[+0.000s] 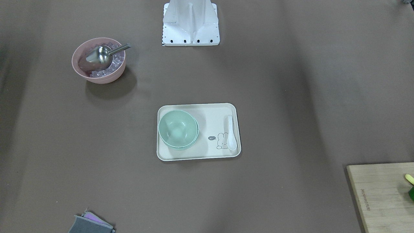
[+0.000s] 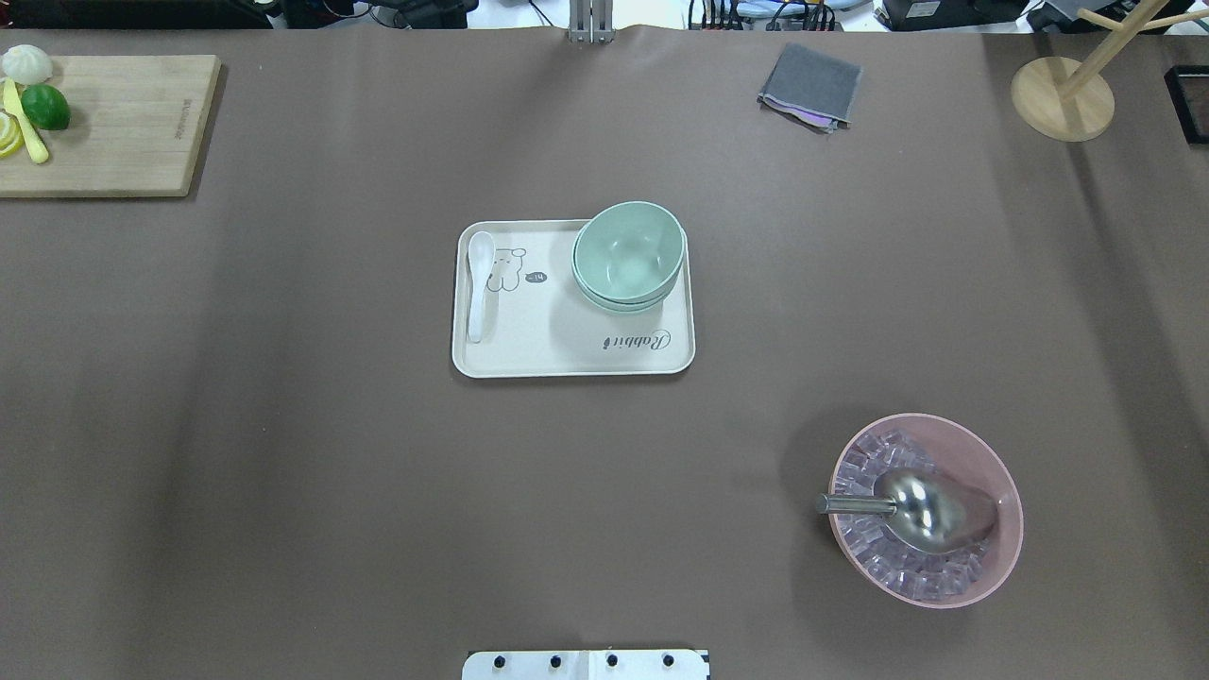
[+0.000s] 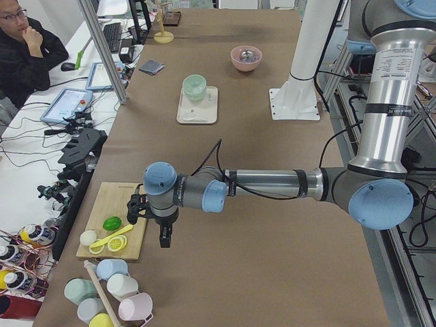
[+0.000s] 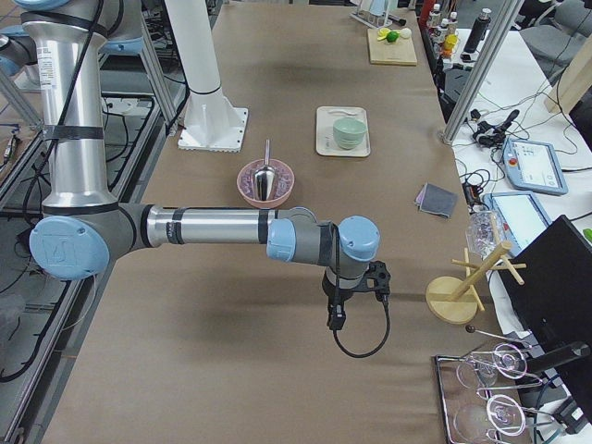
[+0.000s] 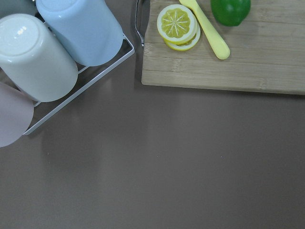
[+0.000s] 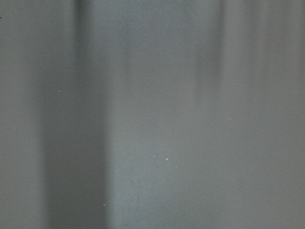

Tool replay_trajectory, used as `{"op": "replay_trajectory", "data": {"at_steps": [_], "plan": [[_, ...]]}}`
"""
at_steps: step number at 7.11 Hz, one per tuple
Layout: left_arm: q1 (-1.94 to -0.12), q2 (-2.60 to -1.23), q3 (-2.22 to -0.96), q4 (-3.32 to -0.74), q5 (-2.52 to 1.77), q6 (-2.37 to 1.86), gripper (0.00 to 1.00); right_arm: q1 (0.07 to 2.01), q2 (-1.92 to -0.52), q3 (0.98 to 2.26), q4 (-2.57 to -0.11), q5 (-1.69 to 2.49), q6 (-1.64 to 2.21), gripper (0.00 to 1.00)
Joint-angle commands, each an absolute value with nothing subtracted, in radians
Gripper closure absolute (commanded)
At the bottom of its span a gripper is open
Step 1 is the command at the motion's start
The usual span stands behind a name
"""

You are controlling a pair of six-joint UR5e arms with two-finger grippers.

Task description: Stack green bowls together

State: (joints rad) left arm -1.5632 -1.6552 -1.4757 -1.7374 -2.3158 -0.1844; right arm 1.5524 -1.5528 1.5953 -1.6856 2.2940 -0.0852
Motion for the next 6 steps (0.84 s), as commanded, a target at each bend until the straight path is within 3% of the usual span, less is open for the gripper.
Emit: {"op": "replay_trajectory", "data": {"at_steps": [1,6], "plan": [[-1.563,-1.655,-1.476,-1.738,-2.316,-0.184,0.02,1.552,-1.549,1.598,-1.684,2.295,-0.084,0.0],[-1.563,-1.654,-1.471,-1.74,-2.316,-0.183,0.02,1.552,-1.549,1.606,-1.684,2.295,-0.083,0.0]]}}
